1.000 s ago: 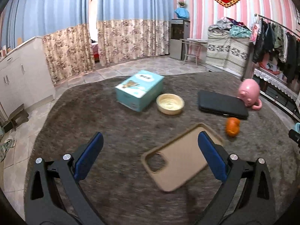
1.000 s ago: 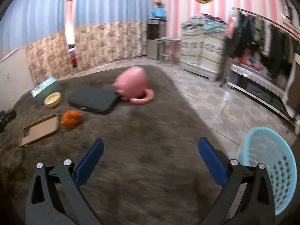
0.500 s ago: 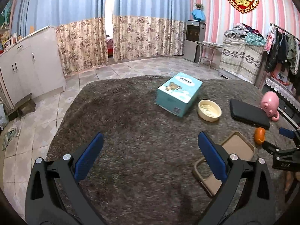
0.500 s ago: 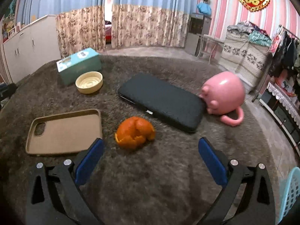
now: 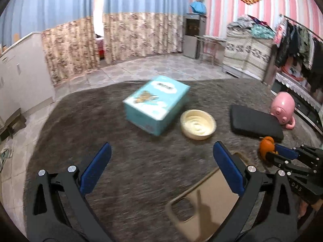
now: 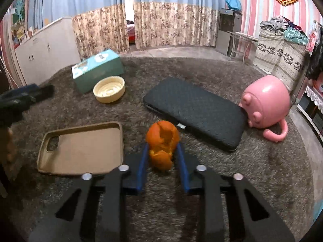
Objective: Collect trash
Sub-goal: 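Grasp the orange peel with the right tool while the left tool grasps the cream bowl, then carry the orange peel and cream bowl over the light-blue basket with both tools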
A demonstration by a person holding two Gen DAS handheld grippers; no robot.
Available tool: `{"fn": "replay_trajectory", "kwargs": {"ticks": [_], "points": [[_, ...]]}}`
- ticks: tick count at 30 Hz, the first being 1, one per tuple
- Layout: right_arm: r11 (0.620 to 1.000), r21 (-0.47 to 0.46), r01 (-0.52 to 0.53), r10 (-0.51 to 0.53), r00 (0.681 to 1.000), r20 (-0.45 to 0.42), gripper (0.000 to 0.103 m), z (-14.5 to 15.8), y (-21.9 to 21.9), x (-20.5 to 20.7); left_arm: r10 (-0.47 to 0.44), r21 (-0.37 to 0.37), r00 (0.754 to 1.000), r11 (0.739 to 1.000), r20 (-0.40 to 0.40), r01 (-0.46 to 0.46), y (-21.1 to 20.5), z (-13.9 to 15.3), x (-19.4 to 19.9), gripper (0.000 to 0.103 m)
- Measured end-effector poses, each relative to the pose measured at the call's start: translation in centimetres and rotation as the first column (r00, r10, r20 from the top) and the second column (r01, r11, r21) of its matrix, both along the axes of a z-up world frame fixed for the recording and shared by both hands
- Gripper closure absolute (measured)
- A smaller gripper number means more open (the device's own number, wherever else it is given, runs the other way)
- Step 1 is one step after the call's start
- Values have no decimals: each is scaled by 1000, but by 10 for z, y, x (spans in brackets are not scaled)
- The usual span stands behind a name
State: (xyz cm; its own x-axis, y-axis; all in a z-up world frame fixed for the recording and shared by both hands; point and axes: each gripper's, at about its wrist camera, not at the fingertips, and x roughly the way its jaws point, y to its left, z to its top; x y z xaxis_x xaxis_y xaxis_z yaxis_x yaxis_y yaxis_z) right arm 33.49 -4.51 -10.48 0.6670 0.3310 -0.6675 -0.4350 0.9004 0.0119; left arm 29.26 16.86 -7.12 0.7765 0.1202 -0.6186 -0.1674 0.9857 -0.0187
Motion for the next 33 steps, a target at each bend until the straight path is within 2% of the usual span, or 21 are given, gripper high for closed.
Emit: {"fn": "replay_trajectory", "kwargs": {"ticks": [4, 9, 11, 14, 18, 22, 23, 25, 26, 29, 31, 33], "points": [[999, 0, 40, -40, 999, 35, 79, 12, -25, -5, -29, 19, 999, 999, -24, 30, -22, -9, 23, 6], [995, -8, 95, -94, 994, 53, 79, 18, -57, -8, -53, 22, 994, 998, -98, 55, -40, -25, 53, 17], [993, 0, 114, -114, 992, 53, 79, 17, -68, -8, -52, 63, 987, 996, -154, 62, -46, -32, 67, 21], [990, 29, 139, -141, 989, 40, 79, 15, -84, -6, -65, 84, 970, 993, -235, 87, -48, -38, 81, 31], [987, 47, 155, -156, 988, 22, 83, 10, -94, -4, -54, 53, 964, 996, -262, 70, -43, -40, 92, 31], [986, 81, 145, -145, 989, -10, 81, 5, -96, -5, -45, 76, 961, 995, -273, 69, -44, -38, 100, 31], [987, 73, 143, -142, 990, -11, 80, 3, -94, -5, -46, 81, 961, 994, -273, 70, -45, -37, 103, 31], [989, 50, 138, -138, 990, -8, 62, 0, -89, -5, -45, 104, 958, 992, -282, 77, -47, -39, 109, 31], [989, 44, 140, -140, 990, -3, 59, -1, -89, -6, -44, 110, 958, 991, -284, 78, -46, -40, 112, 31], [989, 40, 144, -143, 990, -3, 53, -2, -88, -8, -52, 100, 959, 991, -278, 83, -44, -39, 114, 34], [989, 46, 144, -144, 990, -2, 48, -2, -87, -9, -68, 84, 962, 992, -264, 93, -44, -38, 110, 43], [989, 52, 135, -136, 991, 2, 45, -1, -84, -10, -70, 99, 967, 990, -246, 97, -46, -37, 104, 43]]}}
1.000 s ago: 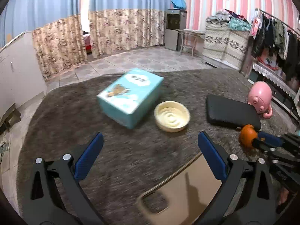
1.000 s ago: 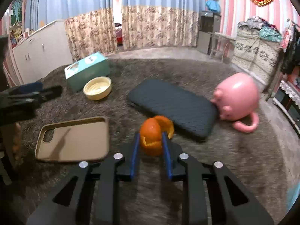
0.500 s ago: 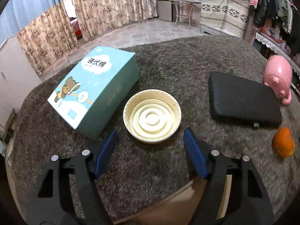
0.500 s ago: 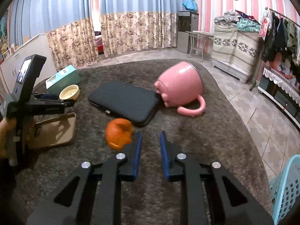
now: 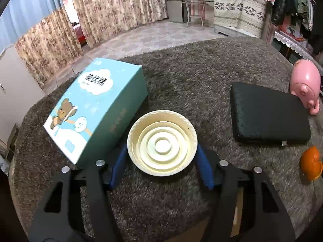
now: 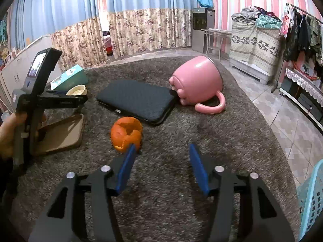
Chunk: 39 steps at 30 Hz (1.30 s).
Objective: Collect trash
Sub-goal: 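Carry the orange peel and cream bowl over the light-blue basket with both tools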
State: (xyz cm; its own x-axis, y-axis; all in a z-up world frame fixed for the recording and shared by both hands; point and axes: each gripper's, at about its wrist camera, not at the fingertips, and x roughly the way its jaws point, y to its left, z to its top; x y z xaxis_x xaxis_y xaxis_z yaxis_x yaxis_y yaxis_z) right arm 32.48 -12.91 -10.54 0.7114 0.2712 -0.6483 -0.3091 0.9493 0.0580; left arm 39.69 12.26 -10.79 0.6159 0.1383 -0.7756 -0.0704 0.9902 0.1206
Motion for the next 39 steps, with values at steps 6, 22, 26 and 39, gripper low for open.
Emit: {"fn": "replay_trajectory", "kwargs": {"ticks": [6, 22, 26, 39], "points": [[999, -5, -43, 43, 999, -4, 36, -2, 18, 0, -2, -7, 999, 1000, 51, 2, -1, 10, -30, 43], [999, 30, -16, 16, 1000, -16, 80, 12, 17, 1, 0, -4, 990, 1000, 138, 0, 2, 44, -114, 43], [998, 31, 50, -52, 998, 43, 80, 39, -25, -30, -34, -22, 982, 999, 186, 39, -25, 64, -120, 43], [902, -13, 432, -426, 893, 145, 80, 80, -215, -124, -277, -29, 912, 954, 303, 299, -198, 88, -142, 43]]}}
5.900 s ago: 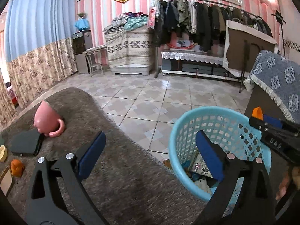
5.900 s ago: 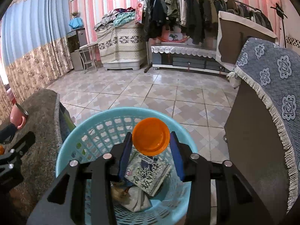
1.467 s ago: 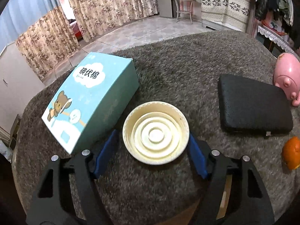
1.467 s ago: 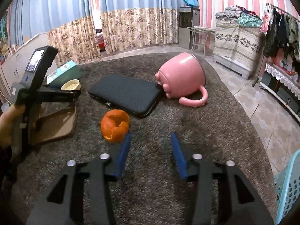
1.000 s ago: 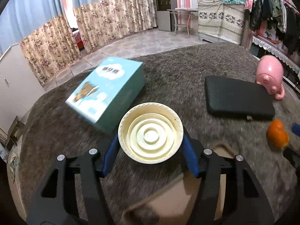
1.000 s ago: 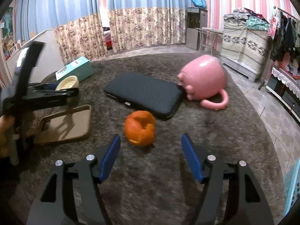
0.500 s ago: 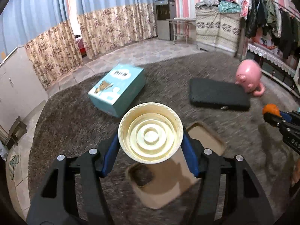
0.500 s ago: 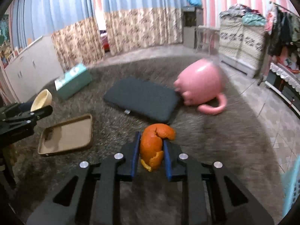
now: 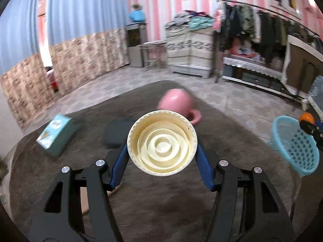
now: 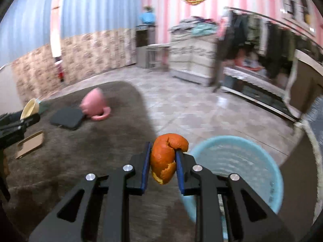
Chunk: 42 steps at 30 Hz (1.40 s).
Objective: Collect trash
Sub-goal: 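Carry the orange peel and cream bowl over the light-blue basket with both tools, then open the left tool to drop the cream bowl while the right tool drops the orange peel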
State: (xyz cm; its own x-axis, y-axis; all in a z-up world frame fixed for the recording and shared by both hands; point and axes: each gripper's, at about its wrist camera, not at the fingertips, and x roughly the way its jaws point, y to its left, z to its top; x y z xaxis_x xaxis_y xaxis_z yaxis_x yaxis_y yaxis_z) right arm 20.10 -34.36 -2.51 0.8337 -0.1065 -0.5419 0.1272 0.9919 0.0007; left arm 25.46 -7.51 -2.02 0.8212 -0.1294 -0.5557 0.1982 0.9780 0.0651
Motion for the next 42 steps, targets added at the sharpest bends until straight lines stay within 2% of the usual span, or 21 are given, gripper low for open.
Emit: {"fn": "replay_trajectory", "kwargs": {"ticks": [5, 10, 14, 19, 28, 34, 35, 39, 42], "points": [[993, -9, 119, -119, 992, 32, 80, 6, -57, -18, -98, 16, 995, 995, -4, 98, -61, -1, -8, 43], [977, 20, 213, -213, 977, 8, 80, -11, -107, -28, -197, 30, 980, 980, 22, 196, -120, -1, -21, 43], [966, 37, 255, -255, 967, 0, 80, -20, -137, -30, -272, 37, 962, 962, 8, 272, -161, -9, -28, 43], [955, 68, 287, -288, 958, -1, 80, -22, -157, -30, -341, 68, 940, 938, -1, 341, -211, -25, -32, 43], [928, 146, 342, -345, 939, -8, 80, -37, -190, -39, -405, -17, 912, 914, -63, 405, -276, -47, -19, 43], [918, 177, 354, -356, 934, -17, 80, -45, -197, -39, -451, 9, 890, 892, -76, 452, -311, -64, -19, 42], [918, 179, 354, -356, 934, -18, 80, -47, -199, -40, -453, 13, 888, 890, -82, 456, -314, -66, -17, 42], [923, 168, 346, -347, 937, -20, 80, -50, -197, -38, -425, 15, 902, 904, -72, 427, -307, -67, -13, 21], [925, 167, 342, -343, 939, -27, 80, -53, -194, -34, -392, -1, 919, 920, -43, 392, -292, -57, -11, 15]]}}
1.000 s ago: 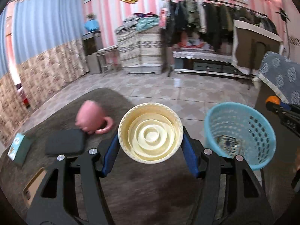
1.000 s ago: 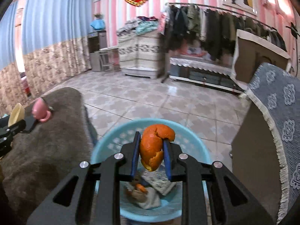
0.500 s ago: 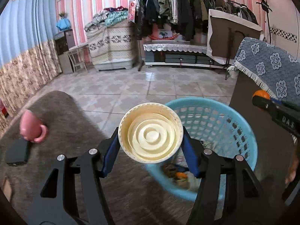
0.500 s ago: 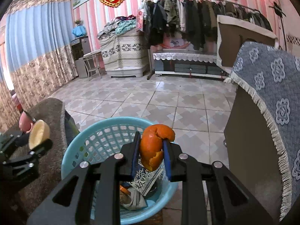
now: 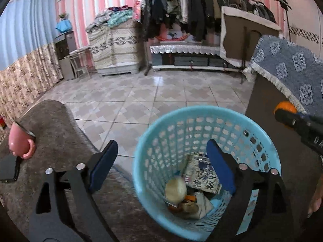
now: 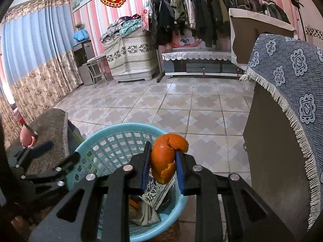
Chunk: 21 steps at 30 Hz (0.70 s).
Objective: Collect trash
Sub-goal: 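Open the left tool to drop the cream bowl while the right tool drops the orange peel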
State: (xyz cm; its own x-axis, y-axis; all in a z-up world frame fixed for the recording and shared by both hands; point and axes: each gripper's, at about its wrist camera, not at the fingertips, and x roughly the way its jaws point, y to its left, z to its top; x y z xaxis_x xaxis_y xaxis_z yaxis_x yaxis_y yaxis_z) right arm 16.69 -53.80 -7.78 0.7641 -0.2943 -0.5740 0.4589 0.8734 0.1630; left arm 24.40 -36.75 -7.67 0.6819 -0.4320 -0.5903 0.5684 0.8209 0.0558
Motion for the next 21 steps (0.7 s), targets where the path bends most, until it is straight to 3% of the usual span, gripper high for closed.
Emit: {"fn": "replay_trajectory", "kwargs": {"ticks": [5, 11, 15, 17, 19, 21], "points": [[999, -27, -25, 24, 999, -28, 80, -1, 20, 16, 61, -42, 997, 997, 39, -60, 30, 15, -1, 8], [996, -64, -60, 56, 997, -54, 79, -3, 44, 36, 107, -32, 991, 994, 76, -105, 58, 24, -1, 7], [995, -67, -70, 67, 996, -56, 77, -3, 53, 45, 160, -64, 985, 986, 68, -156, 82, 34, 3, 6], [995, -68, -77, 73, 996, -60, 69, -4, 57, 46, 181, -72, 982, 982, 56, -177, 93, 35, 4, 6], [994, -68, -85, 81, 995, -56, 43, -3, 60, 44, 208, -72, 977, 976, 51, -204, 108, 33, 3, 6], [994, -80, -75, 71, 996, -47, 34, 0, 63, 41, 234, -69, 971, 971, 51, -230, 122, 31, 1, 6]]}}
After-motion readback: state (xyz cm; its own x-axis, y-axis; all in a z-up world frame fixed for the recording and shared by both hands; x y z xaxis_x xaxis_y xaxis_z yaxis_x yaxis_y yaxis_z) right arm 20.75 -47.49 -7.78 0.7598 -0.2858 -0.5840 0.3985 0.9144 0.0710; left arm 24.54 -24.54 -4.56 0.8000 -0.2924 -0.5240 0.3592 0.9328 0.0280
